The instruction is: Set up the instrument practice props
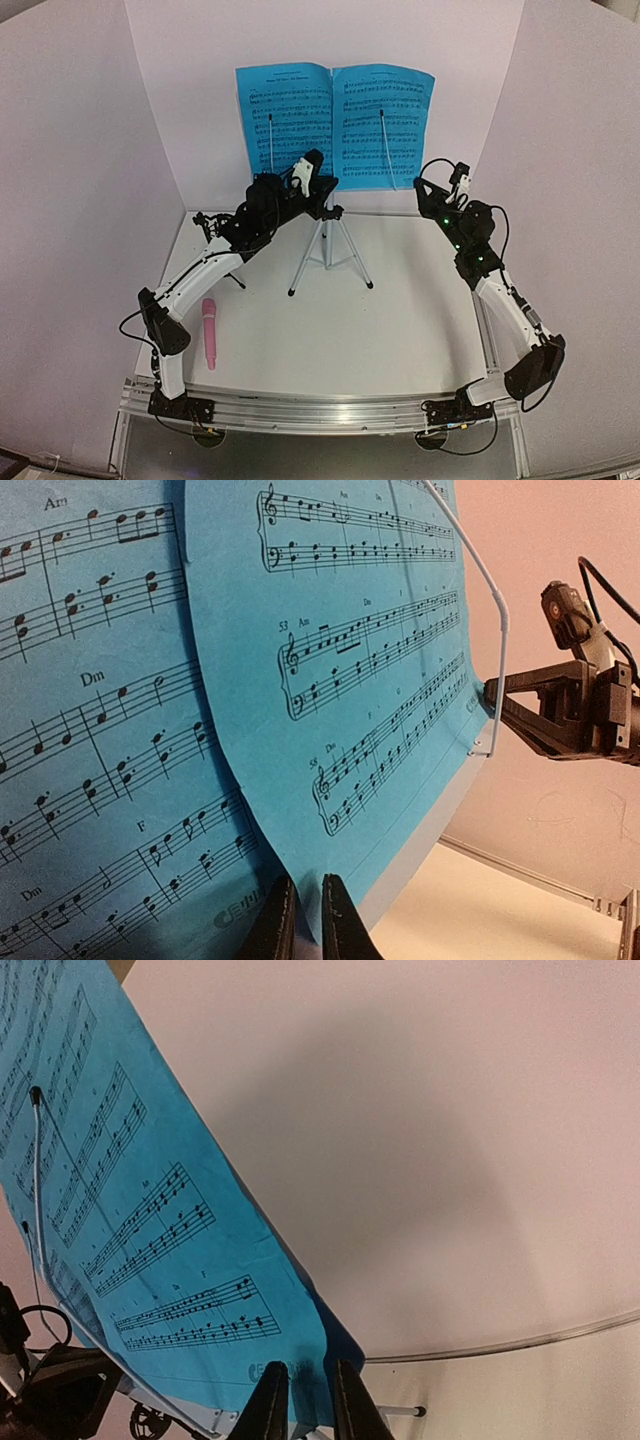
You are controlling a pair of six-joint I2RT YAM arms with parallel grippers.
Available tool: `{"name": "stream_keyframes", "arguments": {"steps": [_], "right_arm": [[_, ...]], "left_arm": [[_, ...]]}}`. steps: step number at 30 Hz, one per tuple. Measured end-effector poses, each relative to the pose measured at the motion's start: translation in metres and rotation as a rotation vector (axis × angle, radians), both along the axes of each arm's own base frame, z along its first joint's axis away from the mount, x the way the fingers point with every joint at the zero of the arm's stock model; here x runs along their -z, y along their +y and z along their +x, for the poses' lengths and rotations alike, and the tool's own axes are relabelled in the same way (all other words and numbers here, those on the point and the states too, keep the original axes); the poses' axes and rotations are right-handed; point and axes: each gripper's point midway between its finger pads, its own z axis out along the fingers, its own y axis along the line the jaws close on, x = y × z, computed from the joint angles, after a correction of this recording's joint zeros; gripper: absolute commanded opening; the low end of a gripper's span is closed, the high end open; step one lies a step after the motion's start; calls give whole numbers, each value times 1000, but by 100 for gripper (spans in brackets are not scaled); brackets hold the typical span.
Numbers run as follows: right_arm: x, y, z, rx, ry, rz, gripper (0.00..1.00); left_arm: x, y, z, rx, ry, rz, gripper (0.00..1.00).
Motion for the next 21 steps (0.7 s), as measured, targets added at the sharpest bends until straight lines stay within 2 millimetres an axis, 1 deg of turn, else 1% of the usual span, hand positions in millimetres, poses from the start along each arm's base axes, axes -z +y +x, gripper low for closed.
{"name": "stream_keyframes", "arguments": {"steps": [9, 13, 17, 19, 21], "right_arm": [[0, 0, 0, -2, -1, -1, 39], [-1, 0, 0, -2, -1, -2, 43], [0, 0, 0, 0, 0, -7, 49], [0, -1, -1, 5, 0, -15, 55], [-2, -2, -2, 13, -2, -25, 59]], "left_arm": [[0, 0, -1, 6, -6, 6, 13], [1, -1, -2, 15, -2, 13, 14], [4, -1, -5, 30, 1, 35, 18], [5, 0, -7, 38, 1, 45, 20], [4, 0, -11, 53, -2, 53, 21]]}}
